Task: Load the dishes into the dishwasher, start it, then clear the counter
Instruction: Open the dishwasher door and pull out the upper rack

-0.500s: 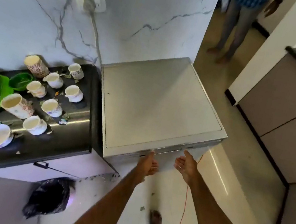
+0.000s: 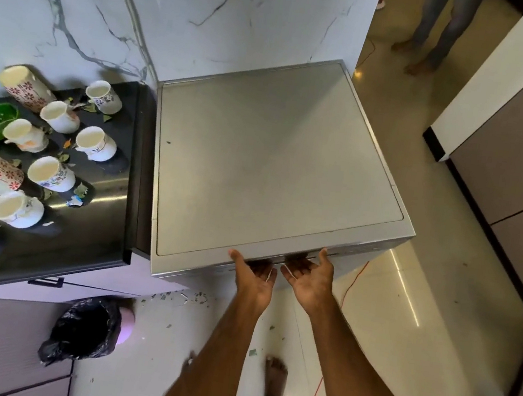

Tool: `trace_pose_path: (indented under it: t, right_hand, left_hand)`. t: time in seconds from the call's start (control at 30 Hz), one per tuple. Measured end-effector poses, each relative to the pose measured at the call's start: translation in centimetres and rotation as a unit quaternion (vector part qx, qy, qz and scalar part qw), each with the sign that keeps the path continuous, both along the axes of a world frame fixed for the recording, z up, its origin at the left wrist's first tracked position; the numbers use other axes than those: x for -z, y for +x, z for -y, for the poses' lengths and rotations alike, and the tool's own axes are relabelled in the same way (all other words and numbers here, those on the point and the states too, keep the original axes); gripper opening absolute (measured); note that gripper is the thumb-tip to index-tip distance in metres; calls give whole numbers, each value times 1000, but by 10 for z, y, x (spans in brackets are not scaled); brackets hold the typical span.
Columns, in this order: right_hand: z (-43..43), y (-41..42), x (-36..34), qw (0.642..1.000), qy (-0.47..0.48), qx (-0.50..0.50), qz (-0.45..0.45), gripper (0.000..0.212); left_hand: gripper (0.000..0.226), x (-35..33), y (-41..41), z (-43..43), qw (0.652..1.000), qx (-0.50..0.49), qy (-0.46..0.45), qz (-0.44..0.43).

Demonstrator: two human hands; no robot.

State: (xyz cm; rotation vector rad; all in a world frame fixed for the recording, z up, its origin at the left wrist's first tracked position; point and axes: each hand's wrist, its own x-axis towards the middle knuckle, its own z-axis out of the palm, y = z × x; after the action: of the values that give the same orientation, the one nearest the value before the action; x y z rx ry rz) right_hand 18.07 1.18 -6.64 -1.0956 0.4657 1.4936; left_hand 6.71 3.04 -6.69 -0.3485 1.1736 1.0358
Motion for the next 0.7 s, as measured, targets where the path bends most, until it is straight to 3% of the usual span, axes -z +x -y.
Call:
trace_pose_path:
  t: [0.2, 0.37, 0.5, 0.7]
  right_hand:
    - [7, -7, 17, 997, 53, 39, -40, 60]
    - [9, -7, 21, 997, 67, 34, -22, 73]
    - [10, -5, 26, 997, 72, 16, -9, 80]
    - [11, -7, 34, 997, 77, 12, 4, 87]
  left_hand:
    - [100, 12, 7, 9, 997, -58, 45, 26]
    - [71, 8, 8, 12, 997, -52, 61, 20]
    - [18, 6, 7, 17, 995, 27, 89, -18]
    - [18, 11, 3, 20, 990, 81, 101, -58]
